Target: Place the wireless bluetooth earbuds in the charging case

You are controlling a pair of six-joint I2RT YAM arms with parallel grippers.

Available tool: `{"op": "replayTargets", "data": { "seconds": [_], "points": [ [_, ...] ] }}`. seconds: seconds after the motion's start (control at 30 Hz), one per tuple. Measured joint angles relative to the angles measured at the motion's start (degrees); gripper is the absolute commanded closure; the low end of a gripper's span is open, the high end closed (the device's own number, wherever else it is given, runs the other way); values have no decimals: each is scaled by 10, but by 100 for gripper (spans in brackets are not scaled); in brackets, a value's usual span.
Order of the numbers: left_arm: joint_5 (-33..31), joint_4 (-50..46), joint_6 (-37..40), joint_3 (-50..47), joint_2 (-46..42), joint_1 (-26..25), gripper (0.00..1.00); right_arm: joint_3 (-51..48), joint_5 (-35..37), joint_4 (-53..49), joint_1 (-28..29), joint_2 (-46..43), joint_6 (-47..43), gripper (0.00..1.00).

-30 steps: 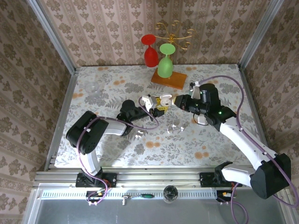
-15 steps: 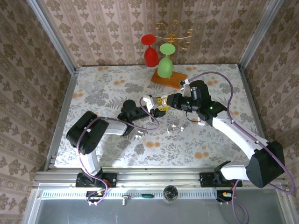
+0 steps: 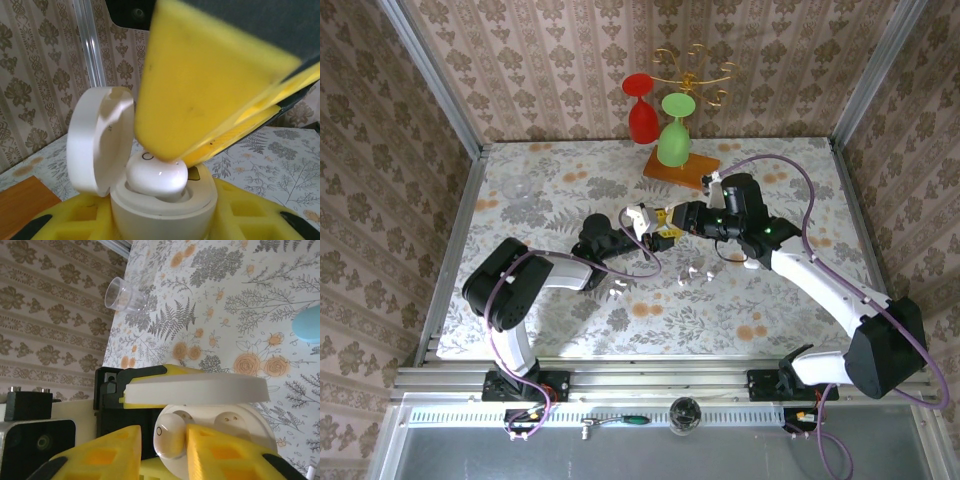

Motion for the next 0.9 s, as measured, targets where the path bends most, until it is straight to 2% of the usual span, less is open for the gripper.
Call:
{"op": "replayTargets", "data": {
  "seconds": [0.2,0.3,0.47,0.63,0.77,0.9],
  "points": [
    [-7,-1,0,0,0,0,69,0,13,-11,0,-19,-16,49],
    [-14,-1,0,-3,0,4,69,-2,24,-21,-2,-47,-28,47],
    [-15,0,0,-21,-8,16,69,-33,46,-23,-17,-110,-33,47],
    [-15,1,0,-53,-35,36,69,-93,67,-42,-65,-148,-35,48],
    [-15,1,0,-82,-67,47,68,-140,68,-57,-103,-141,-48,52],
    [-14,1,-1,-103,-95,49,68,-168,56,-58,-130,-87,-64,57]
  ]
}}
